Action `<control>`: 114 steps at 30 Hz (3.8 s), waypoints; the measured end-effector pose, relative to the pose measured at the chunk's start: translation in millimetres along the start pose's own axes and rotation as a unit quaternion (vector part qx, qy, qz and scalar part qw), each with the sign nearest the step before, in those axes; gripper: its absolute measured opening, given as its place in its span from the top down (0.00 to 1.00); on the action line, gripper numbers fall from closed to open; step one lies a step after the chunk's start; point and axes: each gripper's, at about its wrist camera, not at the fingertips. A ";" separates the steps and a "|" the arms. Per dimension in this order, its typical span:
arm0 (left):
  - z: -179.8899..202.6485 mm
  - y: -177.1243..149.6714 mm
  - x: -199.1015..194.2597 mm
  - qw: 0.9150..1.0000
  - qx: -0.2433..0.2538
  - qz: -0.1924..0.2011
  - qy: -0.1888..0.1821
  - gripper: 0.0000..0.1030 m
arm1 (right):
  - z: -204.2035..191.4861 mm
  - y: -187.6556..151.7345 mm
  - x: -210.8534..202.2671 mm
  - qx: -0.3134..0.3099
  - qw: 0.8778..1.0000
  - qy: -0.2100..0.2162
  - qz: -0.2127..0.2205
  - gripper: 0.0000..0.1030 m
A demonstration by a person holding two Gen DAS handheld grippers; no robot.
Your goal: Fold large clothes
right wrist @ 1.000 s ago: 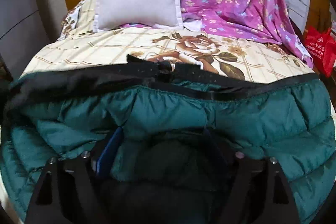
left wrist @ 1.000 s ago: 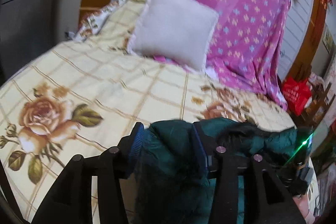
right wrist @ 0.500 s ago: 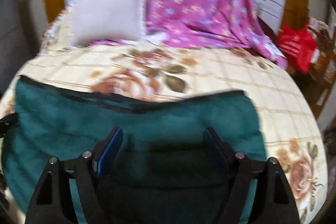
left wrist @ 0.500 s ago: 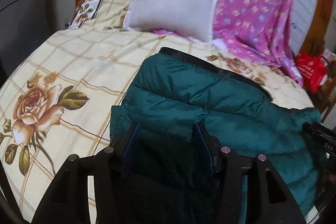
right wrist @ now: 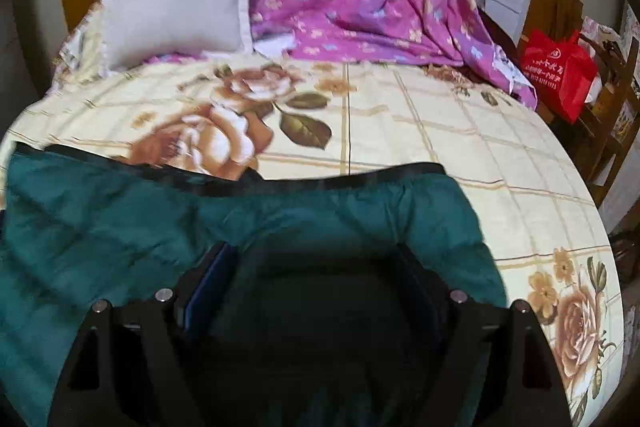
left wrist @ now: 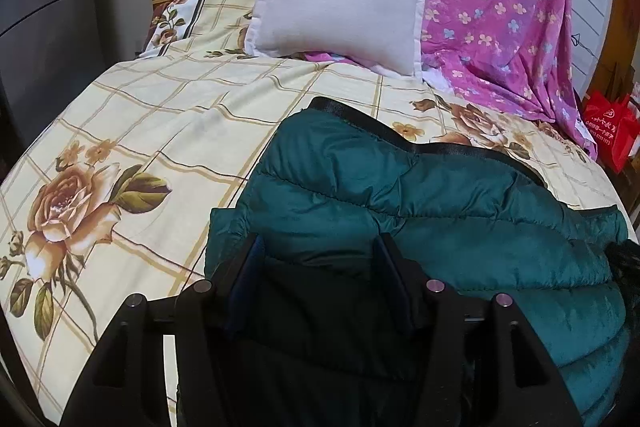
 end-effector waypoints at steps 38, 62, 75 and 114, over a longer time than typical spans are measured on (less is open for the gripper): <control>-7.5 -7.4 -52.4 1.000 0.021 0.002 -0.016 0.61 | 40.1 -68.2 -86.0 0.073 0.997 0.037 -0.005 0.09; -31.4 -30.7 -81.4 0.999 0.013 -0.007 -0.044 0.61 | 60.8 -75.0 -102.4 0.107 0.993 0.042 -0.011 0.09; -35.1 -29.5 -69.3 0.999 0.010 -0.010 -0.045 0.60 | 68.8 -74.1 -87.5 0.111 0.993 0.032 -0.017 0.08; -86.6 -32.3 16.6 0.956 -0.172 -0.116 -0.208 0.22 | 96.8 -61.9 2.0 0.134 0.979 0.134 -0.079 0.00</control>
Point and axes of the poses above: each gripper's, at about its wrist camera, not at the fingertips, and x roughly the way its jaws point, z to its right, y to its top, and after that the axes turned 9 degrees about z, right-handed
